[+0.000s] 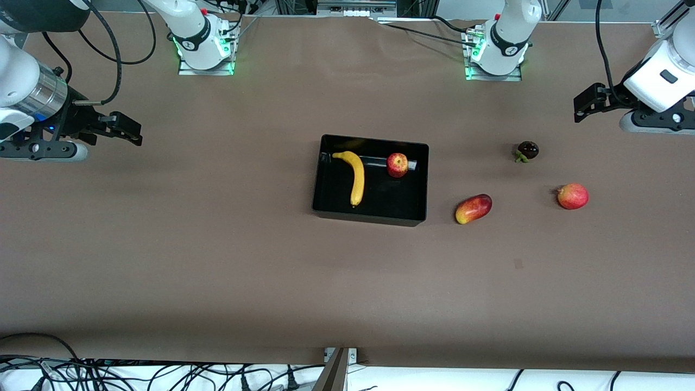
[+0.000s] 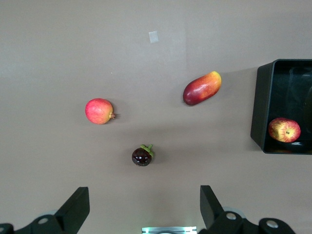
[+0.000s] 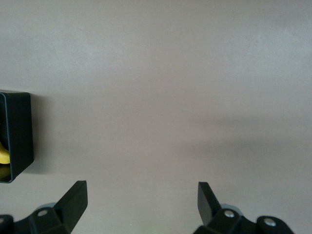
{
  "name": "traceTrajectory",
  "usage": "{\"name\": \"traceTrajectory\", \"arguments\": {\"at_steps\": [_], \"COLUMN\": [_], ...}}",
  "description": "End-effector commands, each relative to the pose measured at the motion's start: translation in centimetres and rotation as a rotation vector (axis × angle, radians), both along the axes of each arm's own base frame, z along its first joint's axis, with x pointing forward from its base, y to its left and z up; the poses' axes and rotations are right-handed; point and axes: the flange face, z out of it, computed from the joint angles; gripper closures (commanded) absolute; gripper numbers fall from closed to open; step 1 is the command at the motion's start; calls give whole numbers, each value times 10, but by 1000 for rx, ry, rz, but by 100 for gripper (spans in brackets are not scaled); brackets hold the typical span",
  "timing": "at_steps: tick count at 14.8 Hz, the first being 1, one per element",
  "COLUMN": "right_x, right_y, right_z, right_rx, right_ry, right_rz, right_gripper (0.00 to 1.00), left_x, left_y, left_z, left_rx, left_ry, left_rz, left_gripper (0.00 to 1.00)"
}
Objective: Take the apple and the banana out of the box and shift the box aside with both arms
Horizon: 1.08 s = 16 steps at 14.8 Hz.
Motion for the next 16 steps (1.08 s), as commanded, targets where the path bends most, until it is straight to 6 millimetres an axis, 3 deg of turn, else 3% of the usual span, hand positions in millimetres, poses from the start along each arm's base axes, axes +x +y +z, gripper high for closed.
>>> {"name": "traceTrajectory", "arguments": {"at_steps": [1,5,7,12,16], "right_x": [0,0,0,0,0], "right_y": [0,0,0,0,0], "right_z": [4,4,4,4,4], "right_rx": [-8,-8,-8,-8,-8], "right_ry": [-6,-6,-6,-6,-6], "right_rz": [6,6,6,6,6], "right_gripper": [0,0,0,0,0], "left_x": [0,0,3,17,26], "left_y": [-2,-6,-30,-149,-230], "left_z": [9,4,-12,-80,-147], "left_rx": [-28,-43,-83,-84,-65], "left_ry": [-1,11,48,115,94], "left_rz": [-7,-11,-43,-207,-38], "left_gripper": [0,0,0,0,0]}}
